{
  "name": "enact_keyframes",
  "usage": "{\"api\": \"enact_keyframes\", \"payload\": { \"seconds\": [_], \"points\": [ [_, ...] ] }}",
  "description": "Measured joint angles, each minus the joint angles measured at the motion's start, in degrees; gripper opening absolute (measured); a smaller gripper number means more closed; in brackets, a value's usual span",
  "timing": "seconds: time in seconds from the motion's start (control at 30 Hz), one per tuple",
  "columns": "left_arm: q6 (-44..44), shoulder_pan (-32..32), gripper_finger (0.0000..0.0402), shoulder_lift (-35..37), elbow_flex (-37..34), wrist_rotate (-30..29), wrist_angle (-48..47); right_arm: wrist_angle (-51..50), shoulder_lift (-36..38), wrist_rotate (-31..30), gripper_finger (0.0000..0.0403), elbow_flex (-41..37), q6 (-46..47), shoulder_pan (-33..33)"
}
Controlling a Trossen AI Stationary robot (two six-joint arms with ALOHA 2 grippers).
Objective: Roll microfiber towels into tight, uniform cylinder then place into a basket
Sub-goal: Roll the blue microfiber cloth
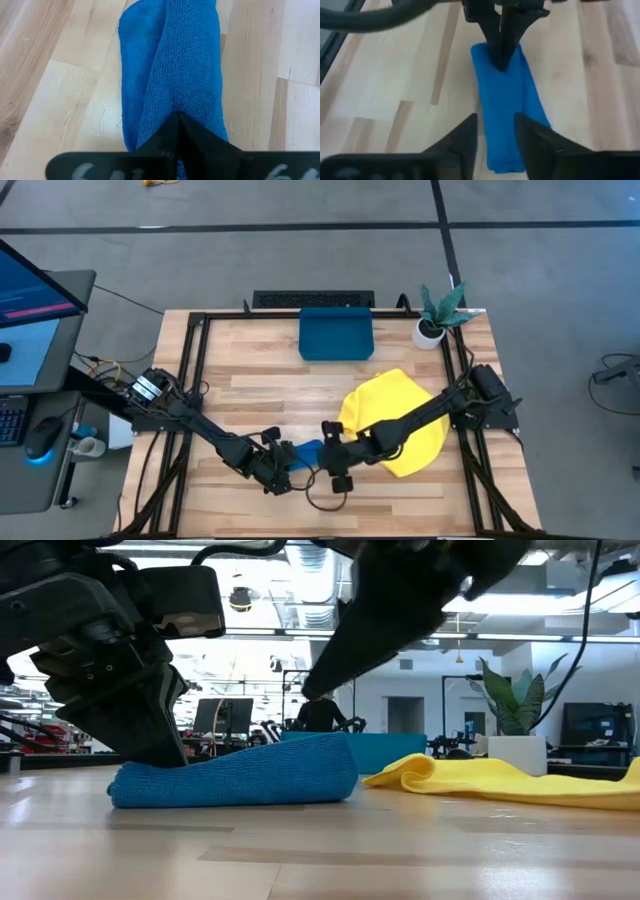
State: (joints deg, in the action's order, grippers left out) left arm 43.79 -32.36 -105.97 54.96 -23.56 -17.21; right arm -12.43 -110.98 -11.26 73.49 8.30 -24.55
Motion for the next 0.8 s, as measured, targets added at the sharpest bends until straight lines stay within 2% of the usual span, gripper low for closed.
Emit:
{"api": "enact_keyframes", "payload": {
  "seconds": [0.17,0.23,0.3,0.4,0.47,0.67,0.8],
  "points": [
    [0.0,0.0,0.0002,0.0,0.0,-0.4,0.1,3.1,-2.6,2.8,0.0100,0.3,-0.9,1.5],
    [0.0,0.0,0.0002,0.0,0.0,-0.5,0.1,1.5,-3.2,3.7,0.0068,-0.3,-1.3,1.9],
    [0.0,0.0,0.0002,0.0,0.0,-0.8,0.0,4.7,-4.5,4.7,0.0043,0.5,-1.3,2.1],
    [0.0,0.0,0.0002,0.0,0.0,-1.2,0.1,3.1,-5.7,4.5,0.0013,-0.2,-1.0,2.3],
    [0.0,0.0,0.0002,0.0,0.0,-1.2,0.2,5.1,-6.5,4.5,0.0007,0.2,-0.7,2.8],
    [0.0,0.0,0.0002,0.0,0.0,-1.2,0.1,4.5,-6.5,3.9,0.0024,0.2,2.6,3.9],
    [0.0,0.0,0.0002,0.0,0.0,-1.2,0.1,5.1,-6.5,3.9,0.0022,0.2,2.7,4.1]
  ]
}}
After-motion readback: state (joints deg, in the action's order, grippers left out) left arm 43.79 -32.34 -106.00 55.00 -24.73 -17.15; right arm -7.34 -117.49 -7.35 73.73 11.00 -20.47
